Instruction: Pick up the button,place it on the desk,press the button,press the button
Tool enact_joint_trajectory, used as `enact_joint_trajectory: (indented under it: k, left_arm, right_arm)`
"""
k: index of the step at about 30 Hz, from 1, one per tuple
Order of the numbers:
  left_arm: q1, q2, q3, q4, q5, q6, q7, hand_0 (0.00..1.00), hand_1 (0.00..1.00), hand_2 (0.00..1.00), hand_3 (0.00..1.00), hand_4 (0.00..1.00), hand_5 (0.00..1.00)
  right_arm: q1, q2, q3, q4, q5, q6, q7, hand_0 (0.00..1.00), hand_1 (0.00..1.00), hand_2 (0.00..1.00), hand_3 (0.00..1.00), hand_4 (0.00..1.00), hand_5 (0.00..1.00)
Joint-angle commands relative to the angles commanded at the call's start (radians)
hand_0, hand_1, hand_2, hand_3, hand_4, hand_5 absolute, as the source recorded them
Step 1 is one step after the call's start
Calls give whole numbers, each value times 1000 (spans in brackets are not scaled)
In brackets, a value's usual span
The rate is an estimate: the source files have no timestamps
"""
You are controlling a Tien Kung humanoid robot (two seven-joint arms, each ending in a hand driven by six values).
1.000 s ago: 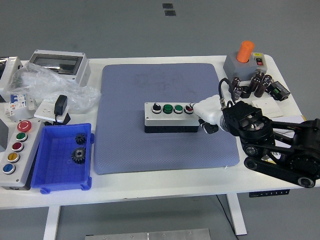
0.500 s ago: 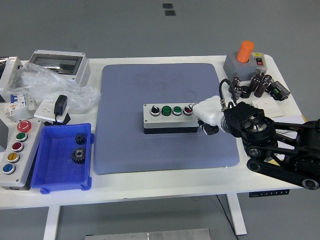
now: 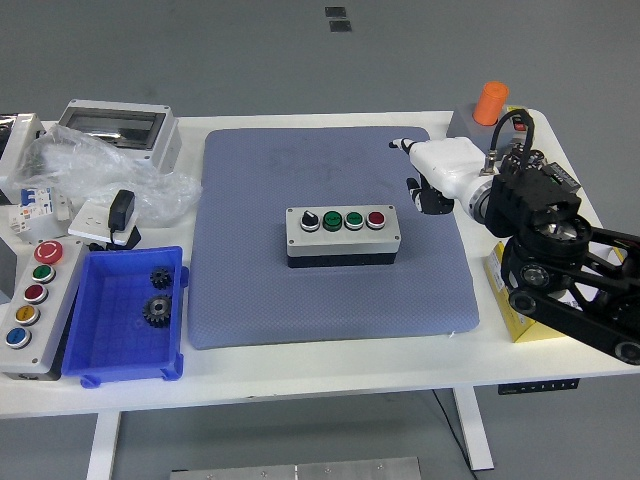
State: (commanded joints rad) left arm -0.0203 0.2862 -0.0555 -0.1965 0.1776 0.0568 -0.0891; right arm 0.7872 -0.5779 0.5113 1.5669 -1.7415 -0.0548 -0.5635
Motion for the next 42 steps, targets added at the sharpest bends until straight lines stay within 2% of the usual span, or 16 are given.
enact_joint_trajectory:
  k: [4,5,7,10,11,16,17,23,24,29,30,35,36,38,41,42]
  left_arm:
    - [5,-4,0,0,1,6,11,586,624,605,607,567,469]
    - [6,-4,-2,0,3,8,15,588,624,606,607,568,472]
    - [7,-5,-8,-1,10,14,26,588,624,606,607,568,472]
    - [8,-7,-16,-2,21,22,37,588,624,606,607,568,472]
    - [8,-8,-18,-2,23,24,40,588,624,606,607,569,473]
    - [13,-12,-25,-2,29,27,49,588,624,606,607,569,473]
    - [14,-12,-26,-2,30,28,50,588,624,609,608,578,482]
    - [17,-14,-39,-2,38,27,53,588,624,609,608,578,482]
    - [17,-14,-42,-2,40,26,53,588,626,608,609,581,483]
    - [15,-15,-52,-1,45,26,53,588,626,608,609,581,483]
    - [15,-15,-53,-1,45,26,53,588,625,607,610,580,478]
    - [15,-17,-56,-1,46,26,53,588,625,607,610,580,478]
    - [16,-17,-56,-1,46,26,53,587,624,607,609,579,482]
    - [16,-17,-56,0,46,26,53,587,624,607,609,579,482]
    - [18,-17,-55,0,43,26,52,587,624,607,609,579,482]
    - [18,-17,-54,0,43,26,52,586,623,606,609,583,489]
  right_arm:
    - [-80,25,95,-65,100,-145,131,515,401,545,839,721,211]
    - [-98,36,119,-83,130,-180,166,731,710,800,920,984,580]
    - [-144,61,177,-130,211,-264,256,731,710,800,920,984,580]
    - [-199,86,243,-186,307,-349,361,731,710,800,920,984,580]
    - [-219,94,268,-206,346,-377,403,924,911,962,994,998,711]
    - [-314,114,373,-254,506,-475,592,924,911,962,994,998,711]
    - [-331,116,387,-259,532,-483,624,998,867,894,901,998,839]
    - [-423,135,432,-281,703,-494,821,998,867,894,901,998,839]
    - [-438,142,440,-284,736,-488,857,998,779,782,776,998,891]
    - [-487,177,483,-294,872,-443,1004,998,779,782,776,998,891]
    - [-494,183,495,-296,901,-434,1035,998,699,716,714,998,911]
    - [-515,188,542,-301,1024,-408,1157,998,699,716,714,998,911]
    - [-518,186,551,-301,1050,-404,1179,863,686,737,726,998,907]
    - [-524,184,564,-299,1099,-395,1209,863,686,737,726,998,907]
    - [-531,186,578,-291,1177,-363,1209,863,686,737,726,998,907]
    - [-533,188,583,-288,1205,-346,1209,684,747,790,770,998,918]
